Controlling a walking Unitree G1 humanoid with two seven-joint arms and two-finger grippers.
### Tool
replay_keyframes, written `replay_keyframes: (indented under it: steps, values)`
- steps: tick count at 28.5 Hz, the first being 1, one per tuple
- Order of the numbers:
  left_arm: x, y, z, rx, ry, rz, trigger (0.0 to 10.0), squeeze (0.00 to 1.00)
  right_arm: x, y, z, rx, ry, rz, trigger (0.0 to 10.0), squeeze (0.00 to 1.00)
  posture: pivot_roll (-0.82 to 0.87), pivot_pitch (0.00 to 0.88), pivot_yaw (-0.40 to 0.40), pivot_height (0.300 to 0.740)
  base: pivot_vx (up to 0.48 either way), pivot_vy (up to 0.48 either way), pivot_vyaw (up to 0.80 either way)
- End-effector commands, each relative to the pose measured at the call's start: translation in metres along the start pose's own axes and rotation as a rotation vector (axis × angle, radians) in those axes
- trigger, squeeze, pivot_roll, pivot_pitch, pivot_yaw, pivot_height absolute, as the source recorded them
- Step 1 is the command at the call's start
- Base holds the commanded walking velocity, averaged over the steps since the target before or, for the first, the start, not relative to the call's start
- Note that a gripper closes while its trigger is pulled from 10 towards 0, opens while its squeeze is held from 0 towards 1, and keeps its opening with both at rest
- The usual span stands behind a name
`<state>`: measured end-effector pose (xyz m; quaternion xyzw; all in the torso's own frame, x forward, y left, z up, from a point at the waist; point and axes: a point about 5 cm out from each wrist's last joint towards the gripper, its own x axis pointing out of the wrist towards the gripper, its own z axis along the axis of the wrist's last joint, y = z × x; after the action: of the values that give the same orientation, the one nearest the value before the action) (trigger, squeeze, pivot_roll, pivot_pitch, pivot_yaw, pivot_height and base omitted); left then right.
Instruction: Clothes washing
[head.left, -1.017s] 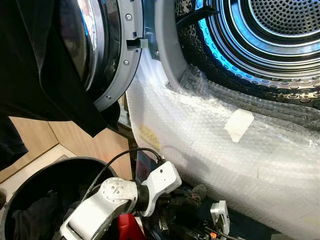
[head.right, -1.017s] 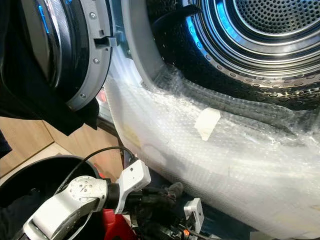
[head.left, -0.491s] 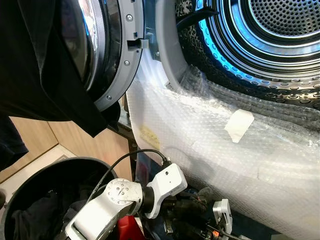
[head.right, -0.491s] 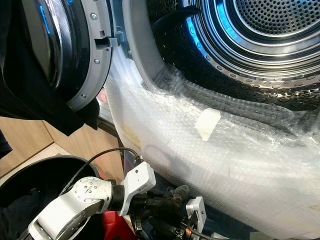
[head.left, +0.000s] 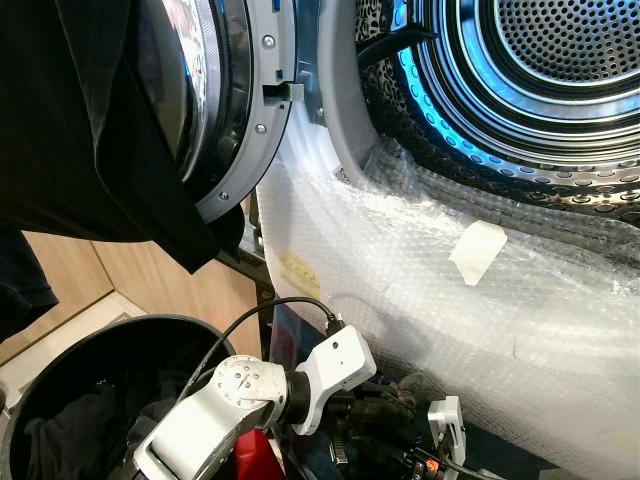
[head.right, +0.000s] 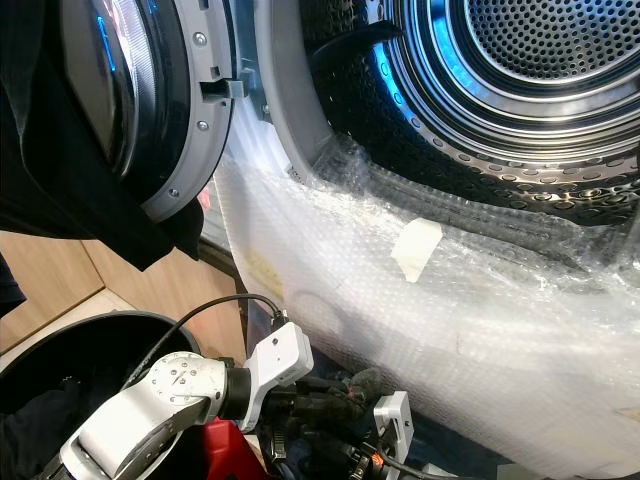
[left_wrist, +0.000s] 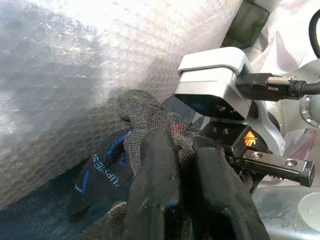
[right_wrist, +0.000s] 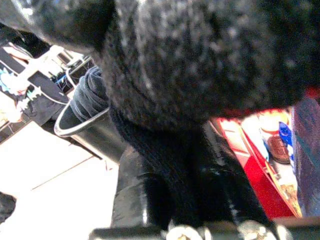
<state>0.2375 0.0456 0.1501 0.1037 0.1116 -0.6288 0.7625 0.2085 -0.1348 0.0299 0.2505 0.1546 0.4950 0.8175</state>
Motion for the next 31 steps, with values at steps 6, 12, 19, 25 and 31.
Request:
replay_keyframes:
  steps: [6,12,19,25,31]
  values:
    - [0.002,-0.007,0.002,-0.037,-0.042,-0.027,2.7,0.00,0.001,0.004,0.006,-0.009,-0.019,0.044,0.0,0.00,0.15,0.000,-0.004,0.740,0.000,0.000,0.00]
    - [-0.001,-0.009,-0.006,-0.076,-0.017,-0.046,8.4,1.00,-0.002,0.006,0.008,-0.014,-0.027,0.047,0.0,0.00,0.14,0.000,0.008,0.740,0.000,0.000,0.00]
    - [-0.009,-0.009,-0.012,-0.095,0.006,-0.005,9.6,1.00,0.000,0.009,0.007,-0.013,-0.027,0.056,0.0,0.00,0.15,0.000,0.013,0.740,0.000,0.000,0.00]
    - [-0.025,-0.010,-0.016,-0.149,0.012,0.000,9.7,1.00,-0.003,0.008,0.004,-0.012,-0.012,0.048,0.0,0.00,0.15,0.000,0.016,0.740,0.000,0.000,0.00]
    - [-0.050,0.003,-0.026,-0.195,0.019,0.163,9.6,1.00,-0.006,0.008,0.001,-0.005,0.004,0.041,0.0,0.00,0.16,0.000,0.018,0.740,0.000,0.000,0.00]
